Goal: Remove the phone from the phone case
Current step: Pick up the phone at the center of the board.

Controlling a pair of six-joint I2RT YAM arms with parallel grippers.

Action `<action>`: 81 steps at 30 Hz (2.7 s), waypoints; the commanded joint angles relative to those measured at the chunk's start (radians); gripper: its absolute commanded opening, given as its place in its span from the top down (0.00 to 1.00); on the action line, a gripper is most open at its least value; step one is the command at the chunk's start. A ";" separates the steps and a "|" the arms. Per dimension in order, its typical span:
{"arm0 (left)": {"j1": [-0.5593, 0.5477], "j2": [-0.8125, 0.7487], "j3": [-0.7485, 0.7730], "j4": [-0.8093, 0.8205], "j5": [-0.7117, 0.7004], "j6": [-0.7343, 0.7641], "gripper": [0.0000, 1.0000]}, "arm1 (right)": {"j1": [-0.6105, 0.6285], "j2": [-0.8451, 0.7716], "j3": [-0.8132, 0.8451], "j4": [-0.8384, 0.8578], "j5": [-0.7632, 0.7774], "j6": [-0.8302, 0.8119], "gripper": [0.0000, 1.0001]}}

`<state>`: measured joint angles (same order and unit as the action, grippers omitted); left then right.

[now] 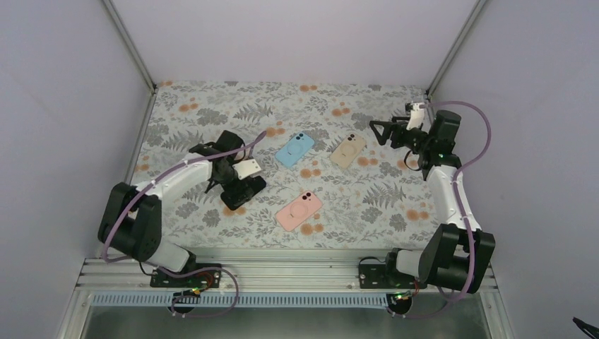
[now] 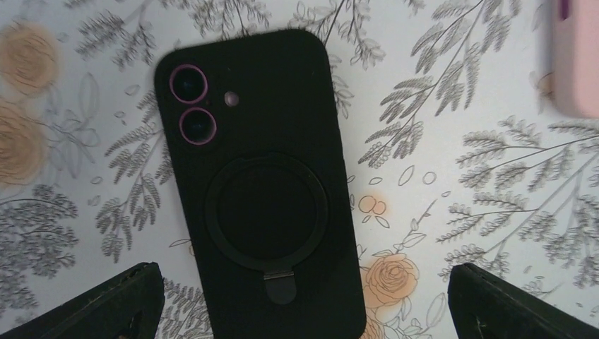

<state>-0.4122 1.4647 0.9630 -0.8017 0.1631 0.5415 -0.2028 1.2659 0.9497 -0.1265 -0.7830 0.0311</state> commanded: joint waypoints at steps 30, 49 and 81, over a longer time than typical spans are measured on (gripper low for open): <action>-0.034 0.309 0.037 0.056 -0.165 -0.074 0.03 | 0.012 -0.044 -0.065 0.080 -0.014 0.055 0.01; -0.034 0.215 0.165 -0.008 0.008 -0.072 0.52 | 0.040 -0.022 -0.037 0.062 -0.076 -0.058 0.01; -0.087 0.019 0.420 -0.292 0.867 0.132 0.60 | 0.429 -0.205 0.149 -0.630 -0.191 -1.529 0.01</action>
<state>-0.4820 1.4960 1.3529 -1.0515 0.9051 0.6037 0.1493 1.1175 1.0878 -0.6884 -0.9558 -1.2865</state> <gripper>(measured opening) 0.796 0.994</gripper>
